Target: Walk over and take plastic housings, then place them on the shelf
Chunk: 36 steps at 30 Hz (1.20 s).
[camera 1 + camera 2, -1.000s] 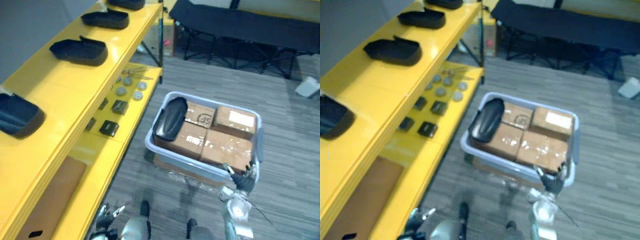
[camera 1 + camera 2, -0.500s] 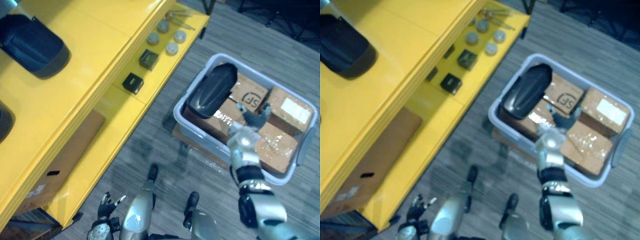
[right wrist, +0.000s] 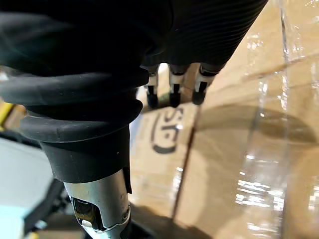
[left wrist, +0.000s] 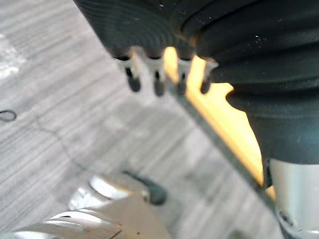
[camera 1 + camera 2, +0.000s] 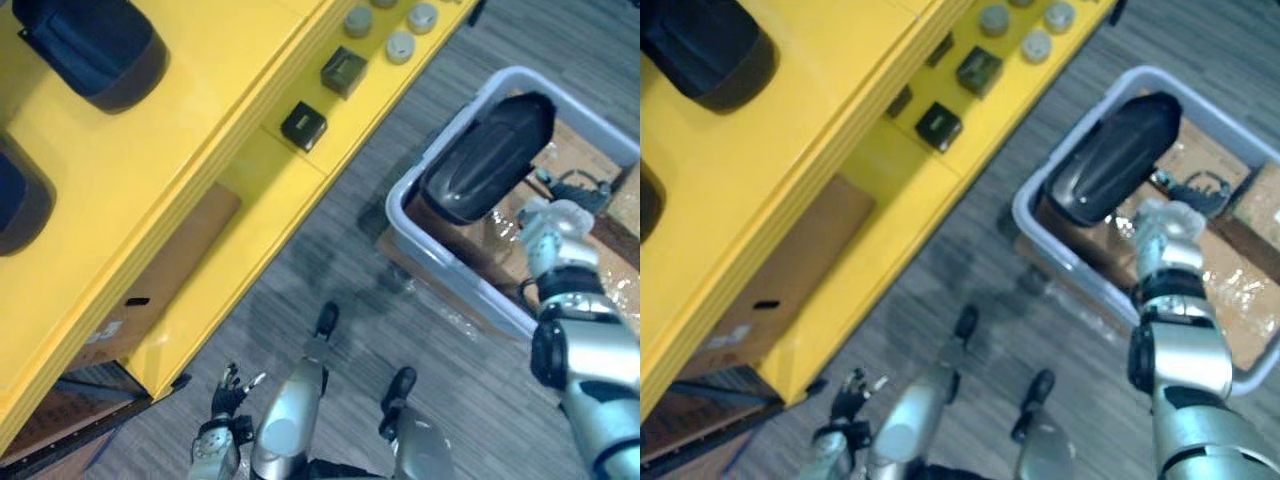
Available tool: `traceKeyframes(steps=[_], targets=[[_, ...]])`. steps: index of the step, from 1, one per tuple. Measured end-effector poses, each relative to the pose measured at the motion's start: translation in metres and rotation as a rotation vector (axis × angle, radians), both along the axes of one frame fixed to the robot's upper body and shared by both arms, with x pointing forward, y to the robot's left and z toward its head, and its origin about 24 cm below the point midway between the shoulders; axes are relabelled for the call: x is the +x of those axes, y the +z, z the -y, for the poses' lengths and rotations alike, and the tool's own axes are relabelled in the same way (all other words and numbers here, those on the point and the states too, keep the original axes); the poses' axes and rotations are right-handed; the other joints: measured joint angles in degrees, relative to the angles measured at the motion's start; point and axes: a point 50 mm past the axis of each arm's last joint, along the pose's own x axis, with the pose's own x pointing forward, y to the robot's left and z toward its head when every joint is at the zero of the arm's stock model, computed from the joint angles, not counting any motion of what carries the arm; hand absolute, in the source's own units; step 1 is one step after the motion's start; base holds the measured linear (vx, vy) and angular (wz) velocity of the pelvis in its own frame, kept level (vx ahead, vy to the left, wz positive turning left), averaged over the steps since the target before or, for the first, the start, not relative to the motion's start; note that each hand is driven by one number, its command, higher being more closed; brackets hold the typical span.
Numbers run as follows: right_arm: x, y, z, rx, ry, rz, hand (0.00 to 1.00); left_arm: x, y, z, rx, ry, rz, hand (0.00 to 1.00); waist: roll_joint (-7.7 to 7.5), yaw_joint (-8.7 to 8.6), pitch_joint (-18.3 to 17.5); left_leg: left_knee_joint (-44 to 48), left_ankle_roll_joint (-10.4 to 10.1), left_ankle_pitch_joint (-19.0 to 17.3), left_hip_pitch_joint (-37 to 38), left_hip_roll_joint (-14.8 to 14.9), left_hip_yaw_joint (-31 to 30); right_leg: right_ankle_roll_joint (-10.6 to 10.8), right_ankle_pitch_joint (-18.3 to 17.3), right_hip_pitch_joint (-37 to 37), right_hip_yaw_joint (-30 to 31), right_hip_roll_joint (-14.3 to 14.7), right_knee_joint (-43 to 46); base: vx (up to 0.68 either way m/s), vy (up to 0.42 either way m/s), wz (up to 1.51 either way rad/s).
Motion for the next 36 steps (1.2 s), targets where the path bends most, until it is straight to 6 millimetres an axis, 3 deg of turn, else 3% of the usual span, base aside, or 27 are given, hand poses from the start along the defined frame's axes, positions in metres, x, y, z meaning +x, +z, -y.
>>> traceKeyframes(steps=[3,9,12,13,25,32,36], targets=[[0.001,-0.002,0.001,0.015,0.035,-0.033,0.00,-0.002,-0.001,0.000,-0.005,0.009,0.000,0.00,0.05,0.08,0.00,0.09,-0.07,0.04,-0.57,0.09,-0.19,-0.42,-0.33,-0.71,-0.14,0.01,0.48,0.00,-0.035,0.02],[-0.006,0.023,0.025,-0.116,0.036,-0.055,0.00,0.003,-0.001,0.010,-0.042,-0.013,0.023,0.00,2.82,1.21,0.95,0.10,-0.66,0.49,-1.70,0.04,-1.39,-0.70,-2.27,-2.70,-1.23,-0.28,3.42,-0.03,-0.041,0.06],[-0.009,0.021,0.031,-0.162,0.032,-0.127,0.00,0.002,-0.001,0.011,-0.047,-0.024,0.027,0.00,3.03,1.72,0.94,0.11,-1.02,0.93,-2.10,0.21,-2.70,-0.64,-3.33,-3.13,-2.10,-0.39,5.13,-0.01,-0.070,0.21],[-0.009,0.022,0.031,-0.177,0.035,-0.143,1.00,0.002,-0.002,0.011,-0.047,-0.028,0.026,0.00,3.08,1.87,0.93,0.11,-1.06,0.97,-2.10,0.26,-2.85,-0.97,-3.67,-3.22,-2.27,-0.39,5.46,-0.01,-0.092,0.13],[-0.022,0.045,0.052,-0.361,0.112,-0.451,1.00,0.001,-0.003,0.020,-0.062,-0.062,0.022,0.00,4.89,3.34,0.71,-0.23,-2.48,1.92,-3.13,1.18,-5.10,-1.76,-7.40,-6.15,-3.80,-0.37,11.56,-0.02,-0.082,0.07],[-0.026,0.040,0.052,-0.320,0.147,-0.606,1.00,0.001,-0.004,0.026,-0.078,-0.065,0.020,0.00,6.51,4.55,-0.39,-0.32,-2.97,2.28,-3.12,1.39,-5.44,-2.11,-8.81,-6.83,-4.35,-0.59,13.74,-0.01,-0.094,0.03],[-0.030,0.041,0.056,-0.349,0.126,-0.670,1.00,0.001,-0.004,0.026,-0.078,-0.066,0.022,0.00,6.53,4.58,-0.40,-0.33,-3.20,2.46,-3.05,1.31,-6.21,-2.30,-9.41,-6.76,-4.82,-0.73,14.70,-0.02,-0.075,0.10]])
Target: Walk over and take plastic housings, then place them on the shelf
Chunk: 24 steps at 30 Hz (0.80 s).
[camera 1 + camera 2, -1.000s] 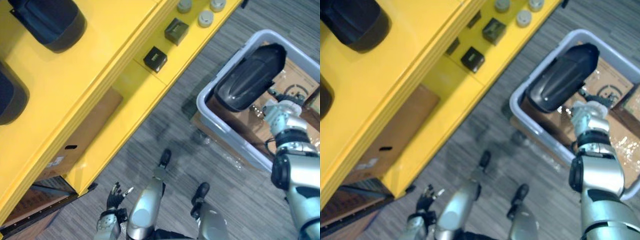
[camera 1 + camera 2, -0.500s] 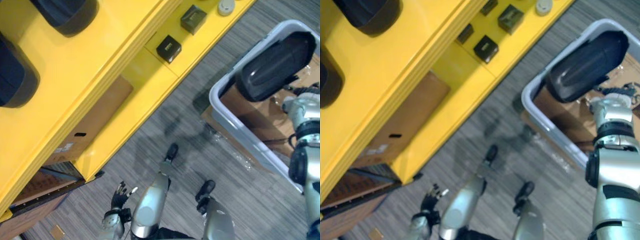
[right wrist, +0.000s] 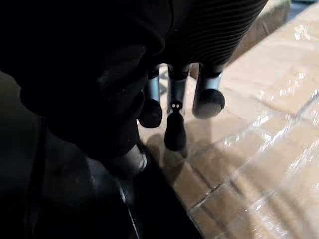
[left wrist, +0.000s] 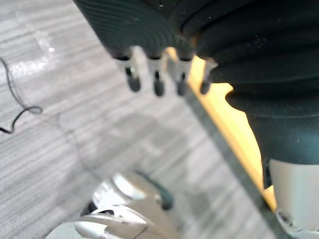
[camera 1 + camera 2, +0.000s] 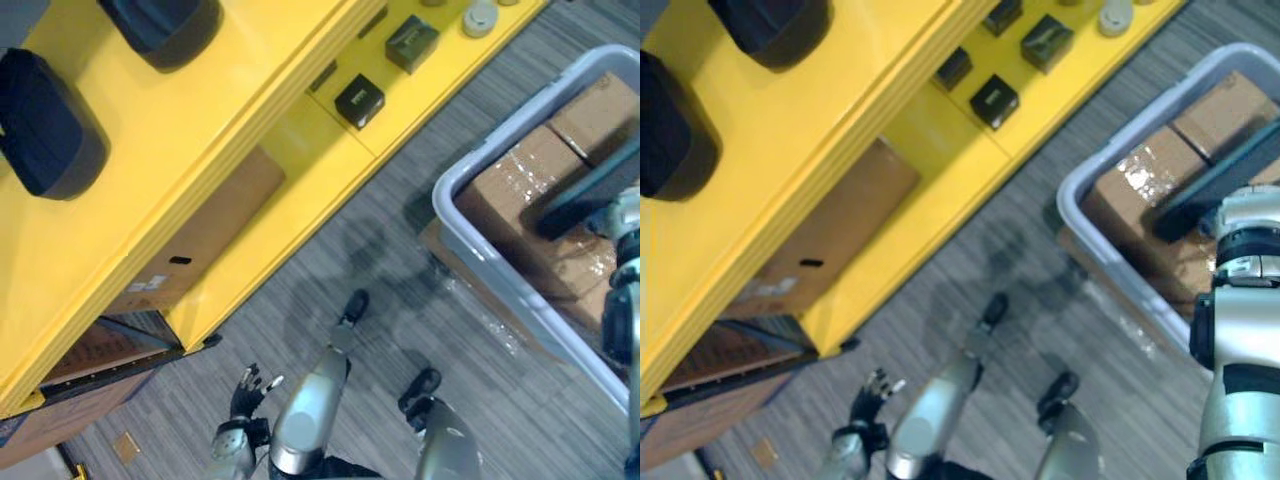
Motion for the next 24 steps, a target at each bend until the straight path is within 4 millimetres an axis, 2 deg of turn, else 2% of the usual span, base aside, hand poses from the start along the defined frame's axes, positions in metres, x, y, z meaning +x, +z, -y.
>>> traceKeyframes(steps=[5,11,14,15,17,19,20,23,24], targets=[[-0.002,0.002,0.004,-0.079,-0.001,-0.023,1.00,-0.001,0.002,-0.001,-0.007,0.026,0.015,0.00,-0.01,-0.48,0.00,-0.46,-0.09,0.33,0.47,0.10,0.15,-0.01,0.00,0.10,0.10,-0.03,0.22,-0.04,-0.067,-0.01],[0.004,0.036,0.008,-0.343,0.102,0.047,1.00,0.014,0.021,-0.001,0.006,0.075,0.128,0.00,-0.25,-2.67,0.12,-2.28,-0.08,1.18,2.65,0.62,1.53,0.21,0.17,0.87,1.34,0.04,0.22,-0.02,-0.064,-0.09],[0.008,0.048,0.001,-0.455,0.178,0.090,1.00,0.026,0.034,-0.013,0.030,0.130,0.193,0.00,-1.67,-4.59,0.22,-2.57,-0.05,1.17,3.52,0.95,3.10,0.36,0.35,0.99,2.48,0.11,0.03,-0.01,-0.058,-0.19],[0.010,0.048,-0.003,-0.498,0.218,0.090,1.00,0.031,0.041,-0.021,0.047,0.155,0.229,0.00,-2.49,-5.62,0.23,-2.59,-0.05,1.17,3.56,1.09,3.34,0.36,0.41,0.89,2.86,0.21,-0.02,-0.01,-0.054,-0.20],[0.012,0.045,-0.008,-0.548,0.276,0.069,1.00,0.040,0.055,-0.032,0.083,0.172,0.289,0.00,-3.65,-6.55,0.14,-2.59,-0.05,1.17,3.61,1.59,4.21,0.22,0.88,0.75,3.46,0.67,-0.42,0.00,-0.059,-0.20],[0.011,0.042,-0.009,-0.587,0.335,0.037,1.00,0.053,0.074,-0.036,0.121,0.155,0.366,0.00,-4.10,-7.20,0.16,-2.59,-0.05,1.17,3.93,1.98,4.86,0.14,1.48,0.98,4.08,1.12,-0.98,-0.01,-0.072,-0.22],[0.012,0.038,-0.013,-0.596,0.386,0.024,1.00,0.058,0.084,-0.040,0.145,0.155,0.403,0.00,-4.59,-7.77,0.29,-2.62,0.16,1.01,4.33,2.02,5.59,0.16,1.50,0.91,4.75,1.07,-1.04,-0.03,-0.026,-0.20],[0.013,0.020,-0.019,-0.596,0.478,-0.032,1.00,0.065,0.099,-0.048,0.193,0.138,0.446,0.00,-5.59,-8.51,-0.18,-2.63,0.56,0.71,4.84,2.08,6.60,0.25,1.66,0.93,5.38,1.00,-1.21,-0.03,-0.027,-0.19],[0.011,0.008,-0.020,-0.588,0.508,-0.074,0.00,0.069,0.105,-0.053,0.240,0.106,0.456,0.00,-6.09,-9.16,-0.28,-2.63,0.62,0.67,4.90,2.11,6.90,0.30,1.83,0.90,5.63,1.01,-1.33,-0.01,-0.021,-0.10]])
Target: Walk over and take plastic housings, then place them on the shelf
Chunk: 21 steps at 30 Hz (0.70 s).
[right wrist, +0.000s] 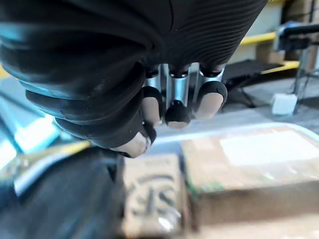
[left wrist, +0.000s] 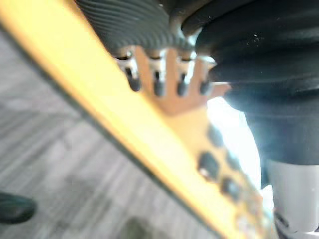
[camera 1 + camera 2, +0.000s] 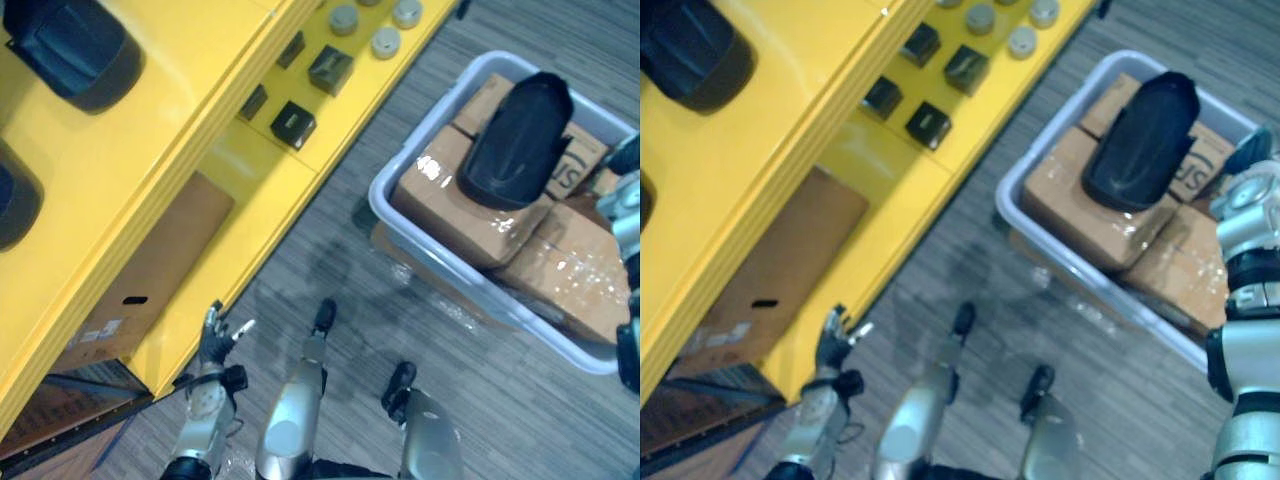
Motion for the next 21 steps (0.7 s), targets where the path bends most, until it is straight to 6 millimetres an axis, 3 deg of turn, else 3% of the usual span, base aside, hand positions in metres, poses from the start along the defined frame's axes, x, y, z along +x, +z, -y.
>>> traceKeyframes(steps=[3,6,10,14,18,21], targets=[[-0.004,-0.015,0.003,0.013,-0.007,-0.022,0.00,0.012,0.009,-0.001,0.058,-0.030,0.002,0.00,-0.28,-0.36,0.04,0.00,0.18,-0.11,0.07,0.02,0.83,0.29,0.79,-0.08,0.79,0.06,-0.68,-0.01,-0.015,-0.13],[-0.004,-0.015,-0.002,0.063,-0.001,0.107,0.00,0.024,0.018,0.004,0.059,-0.049,0.036,0.00,-0.38,-0.46,0.00,0.00,0.34,-0.10,-0.08,0.13,1.76,0.40,1.67,-0.36,1.63,0.23,-1.10,0.01,-0.010,-0.18],[0.010,-0.003,-0.043,0.204,0.069,0.482,0.00,0.048,0.037,0.021,0.096,-0.095,0.116,0.00,-0.79,-0.84,-0.22,0.01,0.45,-0.11,-0.52,0.32,3.23,0.48,2.31,-1.54,3.22,0.36,-1.30,0.00,-0.014,-0.17],[0.018,-0.008,-0.076,0.271,0.087,0.646,0.00,0.066,0.062,0.037,0.116,-0.128,0.225,0.00,-0.88,-0.62,-0.26,0.01,0.62,-0.08,-1.10,0.22,3.86,0.50,2.32,-2.91,3.94,0.08,-0.51,0.01,-0.024,-0.08],[0.022,0.006,-0.088,0.309,0.074,0.753,0.00,0.079,0.084,0.049,0.107,-0.152,0.322,0.00,-0.87,-0.49,-0.26,0.02,0.82,0.11,-1.97,-0.02,3.82,0.51,2.32,-3.99,3.98,-0.21,-0.10,0.00,-0.008,0.00],[0.025,0.034,-0.094,0.338,0.080,0.837,0.00,0.088,0.105,0.060,0.089,-0.174,0.412,0.00,-0.86,-0.30,-0.25,0.22,0.83,0.12,-2.64,-0.10,3.67,0.49,2.31,-4.65,3.95,-0.28,0.24,0.02,-0.037,0.02]])
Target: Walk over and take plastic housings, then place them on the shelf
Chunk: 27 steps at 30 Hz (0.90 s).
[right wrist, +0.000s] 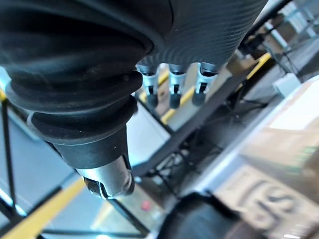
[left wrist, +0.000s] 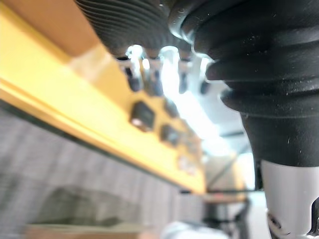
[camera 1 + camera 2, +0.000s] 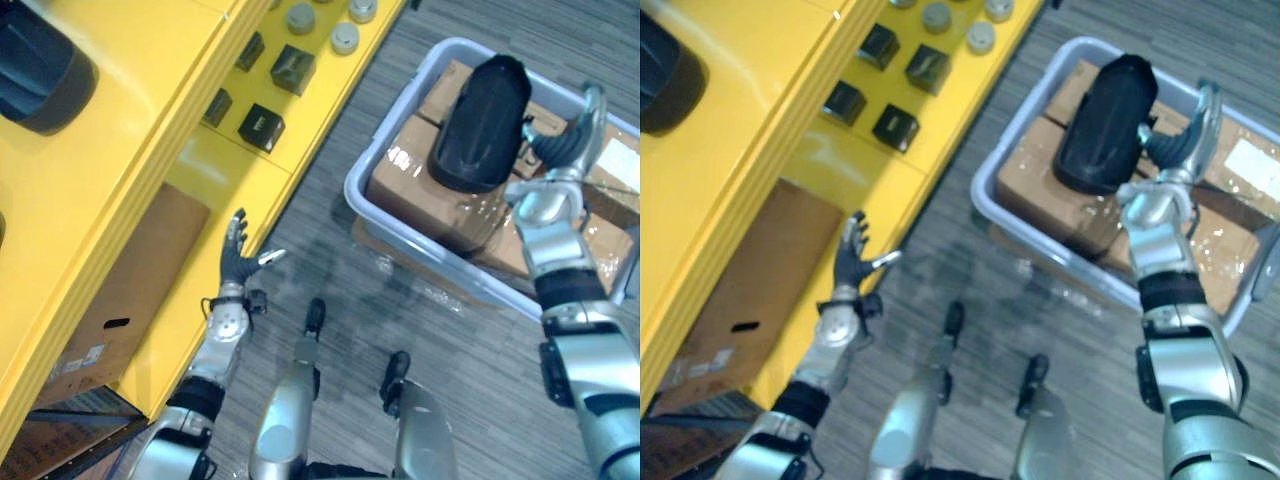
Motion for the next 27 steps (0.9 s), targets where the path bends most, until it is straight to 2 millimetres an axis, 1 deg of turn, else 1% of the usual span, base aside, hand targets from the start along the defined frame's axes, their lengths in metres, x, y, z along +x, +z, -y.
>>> traceKeyframes(steps=[1,2,5,7,8,9,10,13,16,18,19,21,22,24,27], targets=[[0.001,0.005,-0.001,0.009,0.001,0.013,0.00,0.002,0.005,0.001,-0.001,-0.005,0.016,0.00,0.00,0.01,0.00,0.13,0.00,0.00,-0.26,-0.01,-0.01,-0.01,-0.01,-0.30,0.01,-0.03,0.22,0.01,-0.045,0.02],[0.002,0.011,-0.001,0.033,-0.006,0.030,0.00,0.004,0.014,0.004,-0.004,-0.015,0.050,0.00,0.03,0.00,0.01,0.50,0.00,0.00,-0.82,-0.06,-0.14,-0.04,-0.03,-0.72,-0.06,-0.04,0.35,0.00,-0.047,0.03],[0.004,0.005,0.006,0.099,-0.041,-0.002,0.00,0.008,0.027,0.011,-0.016,-0.028,0.100,0.00,0.06,0.05,0.02,0.57,0.00,0.00,-0.97,-0.26,-0.42,-0.04,-0.05,-0.71,-0.21,-0.18,0.38,0.01,-0.046,0.05],[0.005,-0.001,0.015,0.163,-0.087,-0.035,0.00,0.008,0.036,0.016,-0.039,-0.033,0.135,0.00,0.81,0.00,-0.02,0.83,0.00,0.00,-1.82,-0.53,-0.86,-0.03,-0.05,-1.18,-0.44,-0.32,0.38,0.01,-0.033,0.08],[0.005,-0.001,0.018,0.167,-0.096,-0.040,0.00,0.008,0.038,0.018,-0.045,-0.038,0.144,0.00,1.07,0.01,-0.04,0.84,0.05,0.04,-2.09,-0.57,-1.00,-0.01,-0.04,-1.44,-0.50,-0.33,0.41,0.01,-0.035,0.10],[0.005,-0.003,0.021,0.182,-0.113,-0.056,0.00,0.009,0.041,0.021,-0.055,-0.046,0.154,0.00,1.69,0.01,0.01,0.85,0.12,0.11,-2.47,-0.63,-1.26,0.01,-0.03,-1.66,-0.75,-0.32,0.43,0.01,-0.046,0.09],[0.005,-0.005,0.024,0.206,-0.129,-0.078,0.00,0.009,0.042,0.023,-0.063,-0.053,0.157,0.00,2.06,0.04,-0.07,0.89,0.13,0.23,-2.80,-0.67,-1.41,0.03,-0.02,-1.88,-1.08,-0.32,0.49,0.02,-0.053,0.08],[0.005,-0.011,0.032,0.270,-0.175,-0.129,0.00,0.007,0.041,0.030,-0.053,-0.082,0.155,0.00,2.16,0.31,-0.11,0.94,0.11,0.26,-2.98,-0.67,-1.51,0.02,-0.02,-2.15,-1.11,-0.32,0.64,0.03,-0.067,0.01],[0.002,-0.011,0.043,0.319,-0.209,-0.136,0.00,0.006,0.044,0.035,-0.053,-0.102,0.168,0.00,2.44,0.34,0.02,1.41,0.12,0.26,-3.22,-0.79,-1.65,0.02,-0.02,-2.06,-1.27,-0.29,0.62,0.02,-0.059,0.04],[-0.005,-0.004,0.058,0.350,-0.254,-0.131,0.00,0.005,0.046,0.039,-0.059,-0.118,0.177,0.00,3.95,0.25,0.06,2.41,0.13,0.24,-4.16,-1.01,-2.35,0.02,-0.01,-2.24,-1.67,-0.29,0.60,0.00,-0.056,0.10],[-0.006,-0.003,0.061,0.357,-0.261,-0.130,0.00,0.005,0.047,0.039,-0.073,-0.120,0.175,0.00,4.36,0.24,0.19,2.60,0.13,0.23,-4.27,-1.04,-2.62,0.02,-0.01,-2.23,-1.72,-0.29,0.68,-0.02,-0.045,0.10],[-0.008,-0.009,0.069,0.385,-0.274,-0.173,0.00,0.005,0.045,0.038,-0.092,-0.120,0.167,0.00,5.72,0.42,0.14,2.76,0.13,0.23,-4.54,-0.96,-3.00,-0.01,-0.03,-2.46,-1.85,-0.26,1.09,-0.03,-0.049,0.05],[-0.008,-0.013,0.070,0.396,-0.274,-0.191,0.00,0.005,0.045,0.039,-0.092,-0.121,0.166,0.00,5.93,0.52,0.10,2.77,0.13,0.23,-4.56,-0.92,-2.99,-0.01,-0.03,-2.50,-1.83,-0.25,1.13,-0.03,-0.051,-0.01],[-0.009,-0.026,0.074,0.432,-0.282,-0.257,0.00,0.005,0.045,0.040,-0.119,-0.127,0.164,0.00,6.15,0.92,0.07,2.78,0.12,0.23,-4.59,-0.80,-2.98,-0.09,-0.08,-2.70,-1.84,-0.28,1.14,-0.04,-0.055,-0.02],[-0.010,-0.033,0.078,0.494,-0.264,-0.285,0.00,0.004,0.045,0.043,-0.150,-0.135,0.170,0.00,6.19,1.51,0.09,2.73,0.12,0.23,-4.94,-0.73,-2.96,-0.13,-0.11,-3.23,-1.83,-0.37,1.32,-0.01,-0.051,-0.02]])
